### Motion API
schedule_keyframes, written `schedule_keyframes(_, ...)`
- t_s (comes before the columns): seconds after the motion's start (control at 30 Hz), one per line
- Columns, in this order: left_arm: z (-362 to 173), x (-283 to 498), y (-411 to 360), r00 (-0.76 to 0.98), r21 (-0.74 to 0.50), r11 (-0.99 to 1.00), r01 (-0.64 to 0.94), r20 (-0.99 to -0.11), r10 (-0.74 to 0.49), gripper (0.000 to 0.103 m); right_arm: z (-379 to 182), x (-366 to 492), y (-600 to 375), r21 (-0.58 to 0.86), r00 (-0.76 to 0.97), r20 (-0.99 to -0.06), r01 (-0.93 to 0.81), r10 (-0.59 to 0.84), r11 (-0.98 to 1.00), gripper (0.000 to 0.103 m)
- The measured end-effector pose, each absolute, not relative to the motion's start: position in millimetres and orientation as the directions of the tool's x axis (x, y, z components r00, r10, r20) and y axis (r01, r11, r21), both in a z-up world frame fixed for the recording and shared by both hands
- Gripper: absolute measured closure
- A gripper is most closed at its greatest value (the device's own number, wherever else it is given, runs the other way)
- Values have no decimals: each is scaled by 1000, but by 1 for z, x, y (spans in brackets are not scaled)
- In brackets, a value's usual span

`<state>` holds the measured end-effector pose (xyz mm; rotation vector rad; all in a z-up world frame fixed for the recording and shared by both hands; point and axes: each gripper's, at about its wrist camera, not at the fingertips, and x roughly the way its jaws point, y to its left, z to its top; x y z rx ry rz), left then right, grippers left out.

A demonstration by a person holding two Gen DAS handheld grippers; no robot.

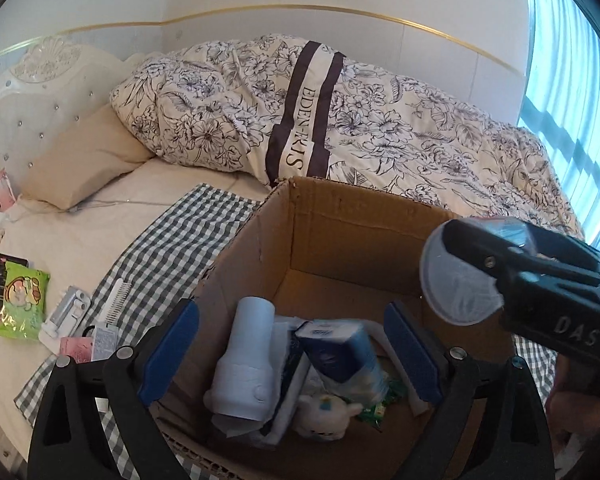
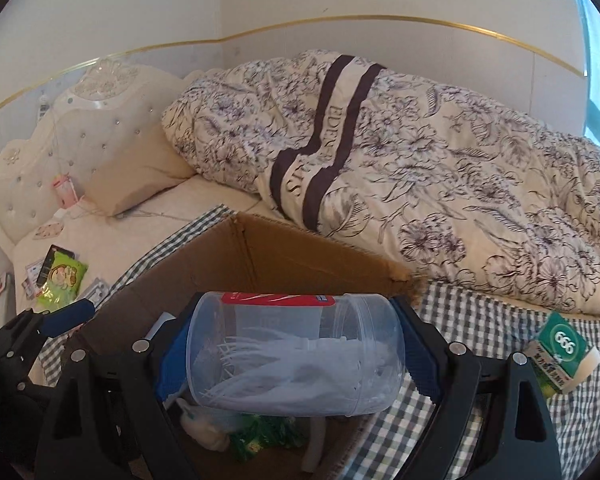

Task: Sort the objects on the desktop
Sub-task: 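Open both grippers to drop the tissue pack and floss container into the box, then move both grippers away from the box toward the remaining items on the sheet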

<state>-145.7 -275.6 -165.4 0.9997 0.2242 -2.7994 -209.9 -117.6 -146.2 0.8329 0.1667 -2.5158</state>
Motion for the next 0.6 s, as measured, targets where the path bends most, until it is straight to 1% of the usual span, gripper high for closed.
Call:
schedule_keyframes(0.17, -163, -139, -279, -766, -78, -975, 210, -633, -114, 7, -146, -203, -127, 18, -692, -585, 510, -423, -860, 14)
schedule_keyframes(0.23, -161, -136, -280, -766, -77, -974, 215, -631, -119, 7, -142, -198, -128, -3, -707, -567, 514, -422, -858, 11)
schedule_keyframes(0.3, -159, -132, -281, -766, -82, -972, 219, -632, -119, 7, -135, -192, -129, -14, -719, -547, 519, -428, -855, 3)
schedule_keyframes(0.33, -158, -130, -282, -766, -84, -972, 221, -631, -120, 7, -131, -188, -129, -16, -722, -537, 525, -436, -851, 3)
schedule_keyframes(0.6, -135, -114, -273, -783, -84, -971, 224, -609, -127, 7, -99, -167, -115, -24, -753, -484, 520, -445, -854, 2)
